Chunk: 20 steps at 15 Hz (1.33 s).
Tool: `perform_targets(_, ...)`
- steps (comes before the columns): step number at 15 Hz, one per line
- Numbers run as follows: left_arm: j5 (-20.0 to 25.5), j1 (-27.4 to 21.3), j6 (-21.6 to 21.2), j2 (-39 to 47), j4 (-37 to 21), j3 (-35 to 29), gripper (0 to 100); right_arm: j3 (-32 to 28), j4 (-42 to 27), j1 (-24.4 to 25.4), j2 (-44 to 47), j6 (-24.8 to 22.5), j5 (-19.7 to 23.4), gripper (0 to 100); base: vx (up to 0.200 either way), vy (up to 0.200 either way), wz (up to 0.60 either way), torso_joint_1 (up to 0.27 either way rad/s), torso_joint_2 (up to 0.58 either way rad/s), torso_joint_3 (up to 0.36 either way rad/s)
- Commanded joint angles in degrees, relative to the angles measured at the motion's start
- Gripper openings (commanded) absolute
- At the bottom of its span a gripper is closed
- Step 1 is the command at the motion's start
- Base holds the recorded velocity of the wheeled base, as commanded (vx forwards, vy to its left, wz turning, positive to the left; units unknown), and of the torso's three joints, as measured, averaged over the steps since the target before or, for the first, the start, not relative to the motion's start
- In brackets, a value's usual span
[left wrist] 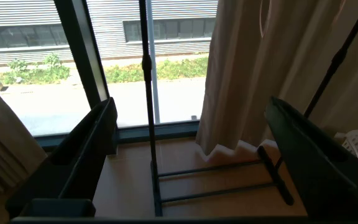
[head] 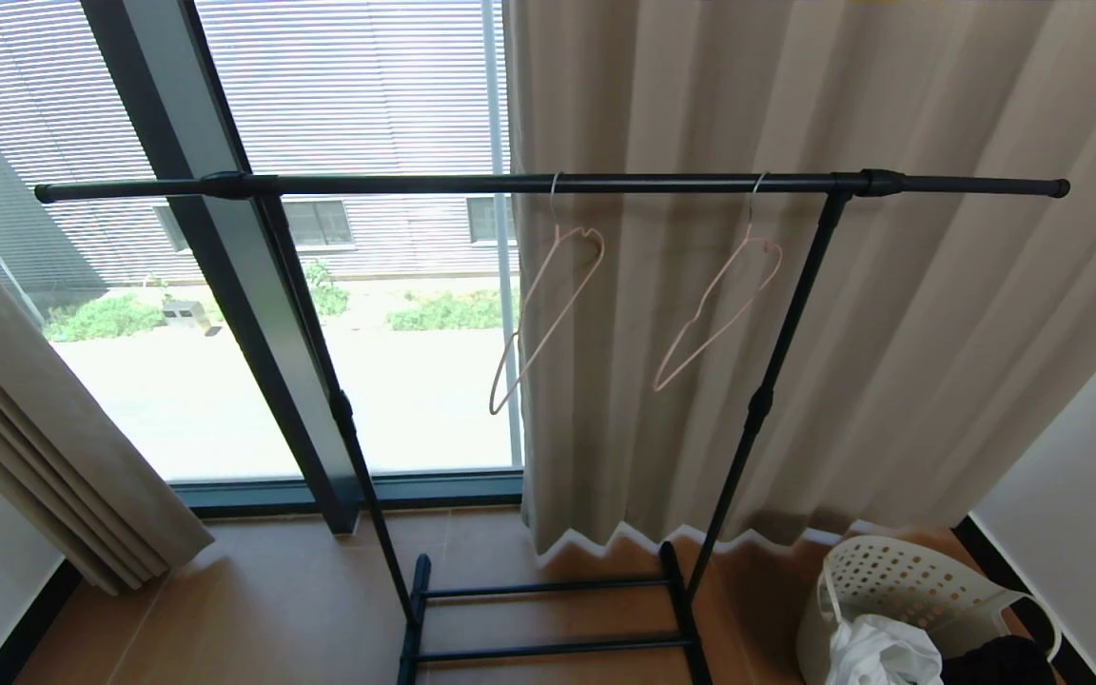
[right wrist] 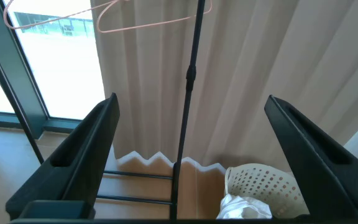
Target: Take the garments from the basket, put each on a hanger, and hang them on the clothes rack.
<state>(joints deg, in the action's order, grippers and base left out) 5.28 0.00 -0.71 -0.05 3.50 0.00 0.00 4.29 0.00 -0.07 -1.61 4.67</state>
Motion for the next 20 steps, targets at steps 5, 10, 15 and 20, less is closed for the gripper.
perform_targets(5,-0.01,0.00,0.00,0.05,0.02,0.00,100,0.00,0.02,0.00,0.07,-0.15,-0.01,100,0.000,0.000,0.00,0.000,0.00,0.000)
perform_targets(10,-0.01,0.00,0.00,0.05,0.02,0.00,100,0.00,-0.07,0.00,0.07,-0.06,-0.01,100,0.000,0.000,0.00,0.000,0.00,0.000)
perform_targets(15,-0.01,0.09,0.00,0.05,0.02,0.00,100,0.00,0.10,0.00,0.07,0.03,-0.10,100,0.000,0.000,0.00,0.000,0.00,0.000)
perform_targets(20,-0.01,0.09,0.00,0.05,0.02,0.00,100,0.00,0.10,0.00,0.07,0.38,-0.19,100,0.000,0.000,0.00,0.000,0.00,0.000)
